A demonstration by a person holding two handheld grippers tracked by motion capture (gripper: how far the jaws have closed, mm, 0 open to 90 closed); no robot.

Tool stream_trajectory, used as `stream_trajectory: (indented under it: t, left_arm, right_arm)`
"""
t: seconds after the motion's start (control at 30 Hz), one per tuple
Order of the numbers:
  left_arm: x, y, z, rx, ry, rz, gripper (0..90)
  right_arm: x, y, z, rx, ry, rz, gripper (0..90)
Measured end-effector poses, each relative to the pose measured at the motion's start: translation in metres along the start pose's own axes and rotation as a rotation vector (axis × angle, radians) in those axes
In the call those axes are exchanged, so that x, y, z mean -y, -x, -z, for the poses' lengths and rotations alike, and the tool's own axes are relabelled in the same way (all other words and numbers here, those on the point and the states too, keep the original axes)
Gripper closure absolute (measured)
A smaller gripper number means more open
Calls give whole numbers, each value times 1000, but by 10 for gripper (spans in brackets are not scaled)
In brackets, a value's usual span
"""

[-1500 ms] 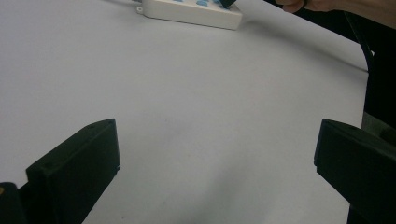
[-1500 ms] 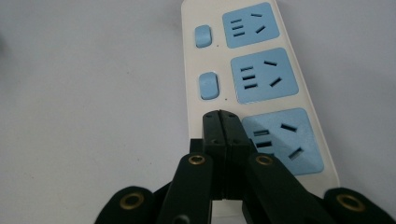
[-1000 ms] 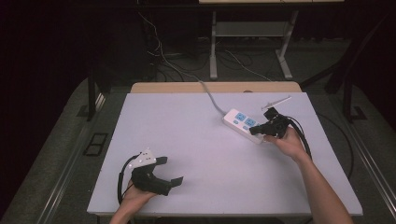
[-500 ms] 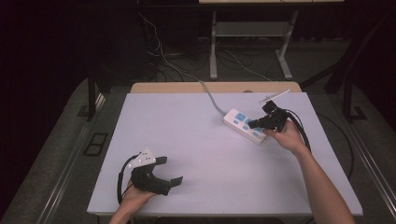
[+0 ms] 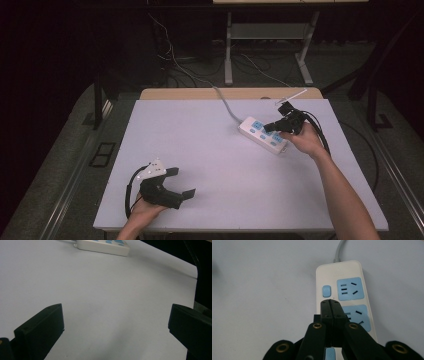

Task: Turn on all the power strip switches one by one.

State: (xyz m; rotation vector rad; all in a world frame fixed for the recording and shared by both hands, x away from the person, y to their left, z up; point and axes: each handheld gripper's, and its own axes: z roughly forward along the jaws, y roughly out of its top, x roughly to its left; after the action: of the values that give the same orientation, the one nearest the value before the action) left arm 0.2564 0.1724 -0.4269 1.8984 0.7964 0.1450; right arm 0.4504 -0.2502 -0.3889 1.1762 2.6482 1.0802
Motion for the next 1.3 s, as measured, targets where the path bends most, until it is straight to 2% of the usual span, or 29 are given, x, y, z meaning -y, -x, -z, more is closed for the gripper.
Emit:
stream_trajectory:
  t: [0.4,0.7,0.93,1.3]
  left_arm:
    - [0,-1,0,1,0,0,0]
    - [0,-1,0,2,1,0,0]
    - [0,-1,-2,5,-2,-4,0]
    - [0,-1,-1,5,-1,-3,0]
  right_arm:
    - [2,5,-13,-18,-20,0,900]
    - [4,6,-20,-25,-45,-8,900]
    - [4,4,-26,-22,-62,4,900]
    - [6,5,-27,-22,-50,14,900]
